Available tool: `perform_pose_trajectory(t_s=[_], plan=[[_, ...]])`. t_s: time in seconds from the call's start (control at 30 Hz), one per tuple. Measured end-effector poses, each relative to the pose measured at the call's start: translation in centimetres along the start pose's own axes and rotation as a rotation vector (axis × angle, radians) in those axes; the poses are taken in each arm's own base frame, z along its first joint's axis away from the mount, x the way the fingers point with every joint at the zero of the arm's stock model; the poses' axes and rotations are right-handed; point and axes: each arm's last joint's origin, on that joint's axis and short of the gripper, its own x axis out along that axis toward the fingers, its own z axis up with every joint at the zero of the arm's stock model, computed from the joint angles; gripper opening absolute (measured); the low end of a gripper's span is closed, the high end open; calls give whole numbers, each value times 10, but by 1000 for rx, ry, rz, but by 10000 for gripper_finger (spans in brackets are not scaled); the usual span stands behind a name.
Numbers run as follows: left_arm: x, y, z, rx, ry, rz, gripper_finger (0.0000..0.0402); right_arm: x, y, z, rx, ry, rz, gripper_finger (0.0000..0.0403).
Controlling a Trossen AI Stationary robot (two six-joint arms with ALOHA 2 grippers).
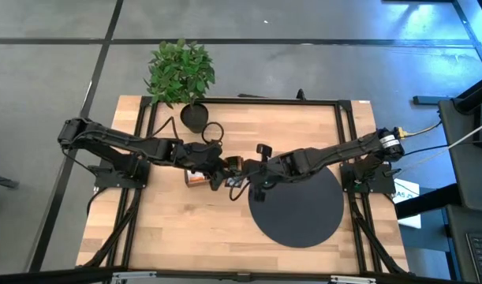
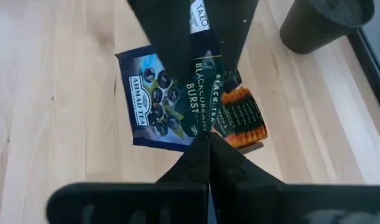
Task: Pick & Place Tea
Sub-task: Put the purple tea bag into the middle section of the wooden organizer
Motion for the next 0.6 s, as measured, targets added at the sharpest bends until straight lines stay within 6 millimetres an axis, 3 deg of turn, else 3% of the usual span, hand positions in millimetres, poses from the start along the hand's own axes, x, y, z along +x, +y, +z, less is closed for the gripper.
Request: perform_pose_trajectory(t_s=[0.17,0.27,0.6], plan=[[1,-2,1,17,5,-33,209,0,0,1,2,-5,3,0],[1,-5,3,37,-10,-75,185,0,0,1,3,-9,4,0],[3,-4,4,81,-16,-77,21,0,1,4,-31,-38,13,2]])
